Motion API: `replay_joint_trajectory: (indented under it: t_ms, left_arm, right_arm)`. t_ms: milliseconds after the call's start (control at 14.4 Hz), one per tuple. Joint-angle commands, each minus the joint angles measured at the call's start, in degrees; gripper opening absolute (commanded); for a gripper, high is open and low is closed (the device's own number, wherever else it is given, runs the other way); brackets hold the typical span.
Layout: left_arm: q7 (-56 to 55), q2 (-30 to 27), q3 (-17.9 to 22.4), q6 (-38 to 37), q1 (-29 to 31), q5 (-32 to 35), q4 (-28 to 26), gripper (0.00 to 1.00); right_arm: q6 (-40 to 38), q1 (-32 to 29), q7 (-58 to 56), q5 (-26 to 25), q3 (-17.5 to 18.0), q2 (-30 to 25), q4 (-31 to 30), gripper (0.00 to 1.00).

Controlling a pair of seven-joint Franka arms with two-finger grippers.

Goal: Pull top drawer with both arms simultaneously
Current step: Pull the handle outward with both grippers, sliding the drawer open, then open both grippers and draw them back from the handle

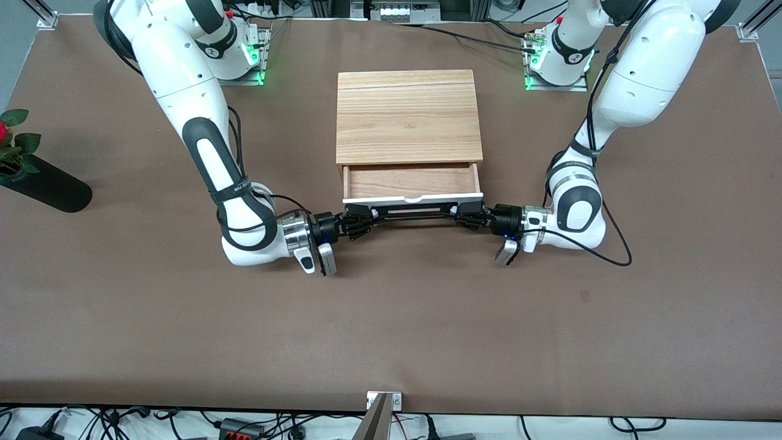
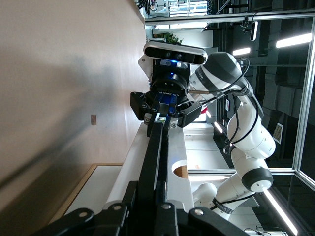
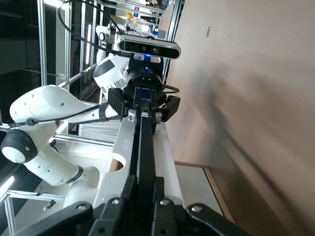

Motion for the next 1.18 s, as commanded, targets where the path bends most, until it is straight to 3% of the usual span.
replay_joint_trajectory:
  t_ms: [0, 69, 139, 208, 277, 347, 763, 902, 1110]
  left_arm:
    - [-3.4, 1.3, 0.4, -1.0, 0.6, -0.2, 2.8, 0.04]
    - [-3.4, 1.3, 0.4, -1.0, 0.6, -0.1, 2.8, 0.14]
    - [-3.4, 1.3, 0.4, -1.0, 0.6, -0.1, 2.7, 0.49]
    - [-3.0, 1.3, 0.4, -1.0, 0.6, 0.1, 2.2, 0.99]
    - [-2.8, 1.3, 0.4, -1.0, 0.6, 0.1, 2.1, 1.0]
    - [-2.8, 1.2, 0.4, -1.1, 0.7, 0.2, 2.1, 1.0]
    - [-5.3, 0.2, 0.8, -1.1, 1.0, 0.9, 2.2, 1.0]
    - [-9.0, -0.7, 1.8, -0.9, 0.9, 6.0, 3.5, 1.0]
    - [-14.7, -2.3, 3.5, -1.0, 1.0, 16.4, 7.6, 1.0]
  right_arm:
    - [1.7, -1.2, -3.9, 2.8, 0.2, 1.5, 4.1, 0.22]
    - [1.7, -1.2, -3.9, 2.8, 0.2, 1.6, 4.1, 0.21]
    - [1.7, -1.1, -3.9, 2.8, 0.2, 1.9, 4.1, 0.21]
    - [1.7, -1.1, -3.9, 2.8, 0.2, 1.9, 4.1, 0.22]
    - [1.7, -1.2, -3.9, 2.8, 0.2, 1.9, 4.1, 0.36]
    - [1.7, -1.2, -3.4, 2.9, 0.2, 1.9, 4.1, 0.78]
    - [2.8, -3.6, -1.3, 2.8, 0.1, 1.3, 4.1, 0.79]
    - [4.5, -4.2, 3.7, 2.4, -0.4, 1.2, 4.7, 0.8]
    - [4.4, -4.0, 10.6, 2.1, -5.4, 0.7, 5.6, 0.8]
